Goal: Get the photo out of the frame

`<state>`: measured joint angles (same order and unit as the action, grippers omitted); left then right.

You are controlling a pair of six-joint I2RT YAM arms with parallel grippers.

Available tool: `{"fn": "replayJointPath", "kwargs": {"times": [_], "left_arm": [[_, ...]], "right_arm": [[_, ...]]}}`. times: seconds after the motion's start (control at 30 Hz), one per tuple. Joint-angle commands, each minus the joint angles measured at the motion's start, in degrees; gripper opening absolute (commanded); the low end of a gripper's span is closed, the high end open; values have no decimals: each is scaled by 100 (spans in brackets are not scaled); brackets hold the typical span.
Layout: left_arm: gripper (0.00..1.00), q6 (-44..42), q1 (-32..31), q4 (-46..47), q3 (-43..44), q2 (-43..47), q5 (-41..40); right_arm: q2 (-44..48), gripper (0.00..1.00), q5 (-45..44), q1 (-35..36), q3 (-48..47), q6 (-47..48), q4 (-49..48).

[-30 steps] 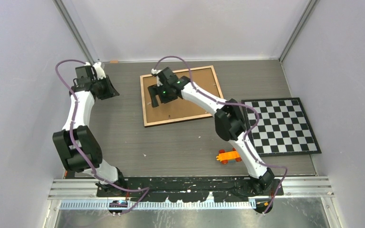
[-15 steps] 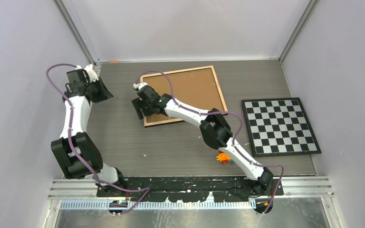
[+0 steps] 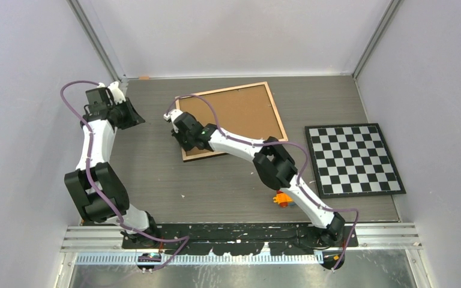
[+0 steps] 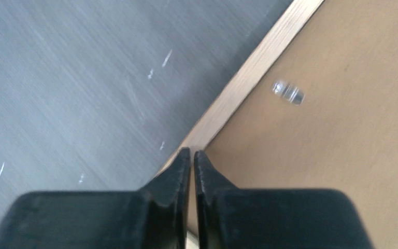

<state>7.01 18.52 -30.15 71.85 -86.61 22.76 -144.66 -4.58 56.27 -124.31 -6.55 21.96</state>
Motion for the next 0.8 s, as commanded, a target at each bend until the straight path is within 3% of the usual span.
{"fn": "replayJointPath", "kwargs": {"times": [0.0,0.2,0.27,0.33,0.53,0.67,0.77], "left_arm": [[0,-44,46,330,171,-97,229],[0,46,37,404,206,-255,435],[0,39,38,424,218,-283,509],[0,31,33,439,236,-306,568],[0,-65,35,385,286,-313,662],[0,-109,24,378,312,-320,725],[0,-133,14,369,322,-306,724]], "right_arm": [[509,9,1120,171,1072,1216,1182],[1544,10,2211,197,2179,2413,1317],[1727,17,2155,197,2262,2415,1332],[1836,29,1989,134,2128,2124,1425],[2370,43,2402,-369,2075,1812,2022],[3004,58,2647,-1037,2448,826,1991],[3518,60,2224,-1616,2969,-234,1744]]}}
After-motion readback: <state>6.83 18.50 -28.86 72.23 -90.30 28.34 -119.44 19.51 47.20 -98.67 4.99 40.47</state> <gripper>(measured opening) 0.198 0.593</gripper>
